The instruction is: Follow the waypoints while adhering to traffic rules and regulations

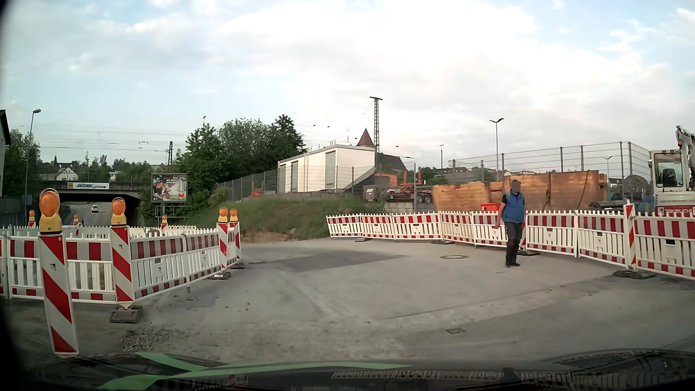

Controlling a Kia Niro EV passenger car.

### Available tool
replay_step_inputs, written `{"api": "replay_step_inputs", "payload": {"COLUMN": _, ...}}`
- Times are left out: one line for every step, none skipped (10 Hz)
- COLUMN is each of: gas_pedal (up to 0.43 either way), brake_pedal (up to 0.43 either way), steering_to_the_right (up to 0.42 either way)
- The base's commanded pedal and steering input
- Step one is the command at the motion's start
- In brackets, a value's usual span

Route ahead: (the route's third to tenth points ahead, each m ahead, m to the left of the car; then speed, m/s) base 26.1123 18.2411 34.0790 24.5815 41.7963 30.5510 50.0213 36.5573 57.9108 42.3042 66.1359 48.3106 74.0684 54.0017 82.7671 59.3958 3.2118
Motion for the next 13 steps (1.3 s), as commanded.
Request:
{"api": "replay_step_inputs", "payload": {"gas_pedal": 0.028, "brake_pedal": 0.000, "steering_to_the_right": -0.164}}
{"api": "replay_step_inputs", "payload": {"gas_pedal": 0.028, "brake_pedal": 0.000, "steering_to_the_right": -0.142}}
{"api": "replay_step_inputs", "payload": {"gas_pedal": 0.047, "brake_pedal": 0.000, "steering_to_the_right": -0.117}}
{"api": "replay_step_inputs", "payload": {"gas_pedal": 0.059, "brake_pedal": 0.000, "steering_to_the_right": -0.099}}
{"api": "replay_step_inputs", "payload": {"gas_pedal": 0.059, "brake_pedal": 0.000, "steering_to_the_right": -0.077}}
{"api": "replay_step_inputs", "payload": {"gas_pedal": 0.059, "brake_pedal": 0.000, "steering_to_the_right": -0.044}}
{"api": "replay_step_inputs", "payload": {"gas_pedal": 0.059, "brake_pedal": 0.000, "steering_to_the_right": -0.012}}
{"api": "replay_step_inputs", "payload": {"gas_pedal": 0.047, "brake_pedal": 0.000, "steering_to_the_right": 0.004}}
{"api": "replay_step_inputs", "payload": {"gas_pedal": 0.047, "brake_pedal": 0.000, "steering_to_the_right": 0.021}}
{"api": "replay_step_inputs", "payload": {"gas_pedal": 0.028, "brake_pedal": 0.000, "steering_to_the_right": 0.043}}
{"api": "replay_step_inputs", "payload": {"gas_pedal": 0.028, "brake_pedal": 0.000, "steering_to_the_right": 0.052}}
{"api": "replay_step_inputs", "payload": {"gas_pedal": 0.028, "brake_pedal": 0.000, "steering_to_the_right": 0.051}}
{"api": "replay_step_inputs", "payload": {"gas_pedal": 0.028, "brake_pedal": 0.000, "steering_to_the_right": 0.052}}
